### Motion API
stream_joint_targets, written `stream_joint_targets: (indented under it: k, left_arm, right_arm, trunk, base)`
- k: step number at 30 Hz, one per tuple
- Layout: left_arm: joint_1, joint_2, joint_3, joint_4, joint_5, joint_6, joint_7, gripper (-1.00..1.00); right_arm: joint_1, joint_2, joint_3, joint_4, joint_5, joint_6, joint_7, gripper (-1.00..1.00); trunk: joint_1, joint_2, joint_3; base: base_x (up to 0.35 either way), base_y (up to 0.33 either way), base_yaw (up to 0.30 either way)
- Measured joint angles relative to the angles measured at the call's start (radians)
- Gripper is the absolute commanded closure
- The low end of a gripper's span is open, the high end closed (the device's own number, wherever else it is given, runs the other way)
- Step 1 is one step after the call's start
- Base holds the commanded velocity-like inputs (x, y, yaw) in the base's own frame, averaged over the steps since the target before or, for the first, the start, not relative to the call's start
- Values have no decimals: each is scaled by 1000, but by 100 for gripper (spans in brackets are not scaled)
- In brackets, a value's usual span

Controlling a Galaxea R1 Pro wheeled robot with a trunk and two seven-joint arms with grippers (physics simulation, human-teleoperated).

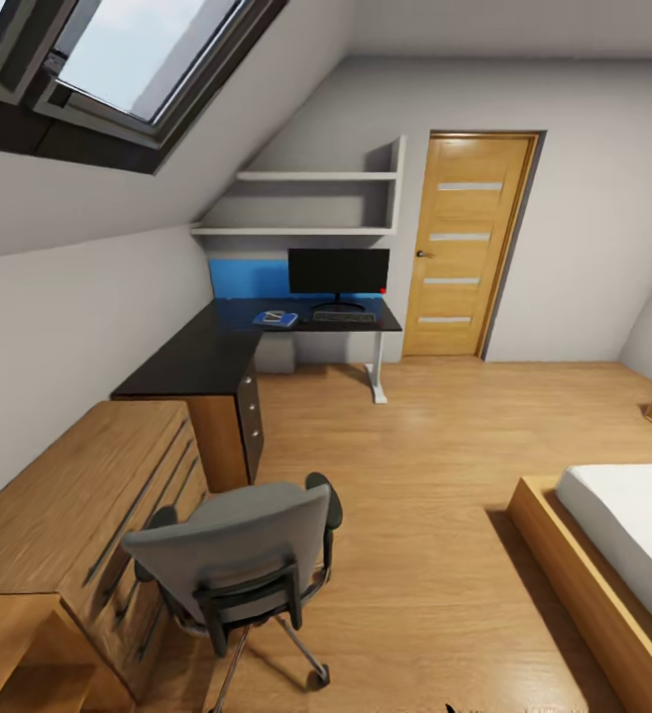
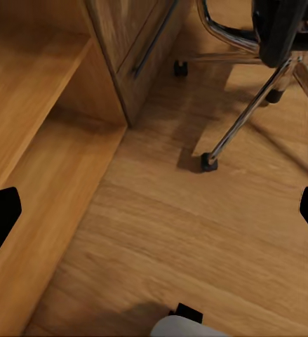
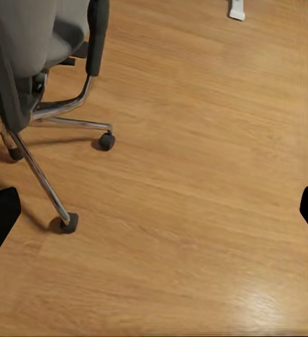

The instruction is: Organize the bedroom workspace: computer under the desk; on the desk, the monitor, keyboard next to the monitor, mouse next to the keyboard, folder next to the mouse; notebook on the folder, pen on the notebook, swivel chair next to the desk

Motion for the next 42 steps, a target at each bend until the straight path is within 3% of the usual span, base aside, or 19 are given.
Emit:
stream_joint_targets:
  k: [13,42]
  left_arm:
    - [0,0,0,0,0,0,0,-100]
    - [0,0,0,0,1,0,0,-100]
  right_arm:
    - [0,0,0,0,-2,1,-1,-100]
    - [0,2,4,0,-3,1,0,-100]
  trunk:
    - [0,0,0]
    - [0,0,0]
  base:
    - [0,31,-246]
    - [0,161,-6]
